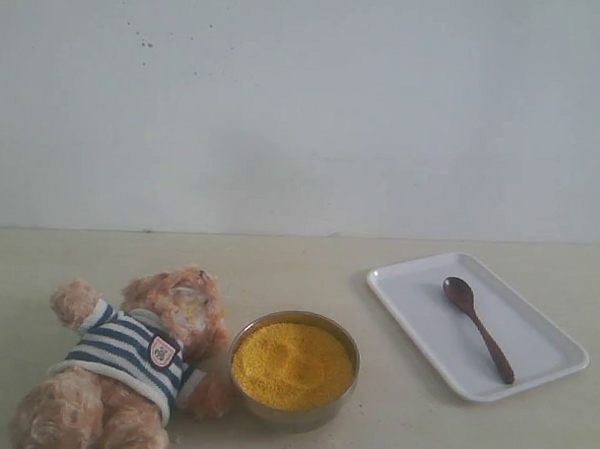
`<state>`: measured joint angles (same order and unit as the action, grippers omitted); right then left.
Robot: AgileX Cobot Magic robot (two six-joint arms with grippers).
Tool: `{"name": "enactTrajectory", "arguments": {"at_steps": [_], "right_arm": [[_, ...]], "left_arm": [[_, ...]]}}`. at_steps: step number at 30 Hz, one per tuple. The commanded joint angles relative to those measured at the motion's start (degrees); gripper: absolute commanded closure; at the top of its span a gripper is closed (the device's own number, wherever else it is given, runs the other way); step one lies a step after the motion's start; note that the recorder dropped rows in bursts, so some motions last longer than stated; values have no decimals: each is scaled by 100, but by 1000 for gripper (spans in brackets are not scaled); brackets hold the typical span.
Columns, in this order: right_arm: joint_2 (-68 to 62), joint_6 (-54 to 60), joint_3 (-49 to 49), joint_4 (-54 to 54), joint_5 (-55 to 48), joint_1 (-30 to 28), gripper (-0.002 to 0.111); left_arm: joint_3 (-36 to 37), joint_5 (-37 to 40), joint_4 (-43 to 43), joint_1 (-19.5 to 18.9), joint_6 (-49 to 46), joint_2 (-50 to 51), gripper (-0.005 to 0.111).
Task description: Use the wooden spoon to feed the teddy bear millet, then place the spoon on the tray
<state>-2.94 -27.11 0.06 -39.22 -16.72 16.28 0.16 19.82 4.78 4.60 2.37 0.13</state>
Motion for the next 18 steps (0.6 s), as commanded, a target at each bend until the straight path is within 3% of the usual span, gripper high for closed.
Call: {"name": "enactTrajectory", "arguments": {"at_steps": [1,6,9,13,18], "right_arm": [[294,10,-6,147,37,-405,108],[294,-651,-6,140,991,-494,108],[294,-566,-6,188,724,-519,108],[294,1190,-6,1713,-804,-791,108],[294,2974,-6,3059,-678,-1225,108]], "left_arm": [[-16,-55,-8,-9,-34,-13,103],[-16,-71,-8,-9,-34,-13,103],[-16,-71,-8,-9,-34,-13,103],[-16,-84,-8,-9,-34,-13,103],[-16,-71,-8,-9,-34,-13,103]]}}
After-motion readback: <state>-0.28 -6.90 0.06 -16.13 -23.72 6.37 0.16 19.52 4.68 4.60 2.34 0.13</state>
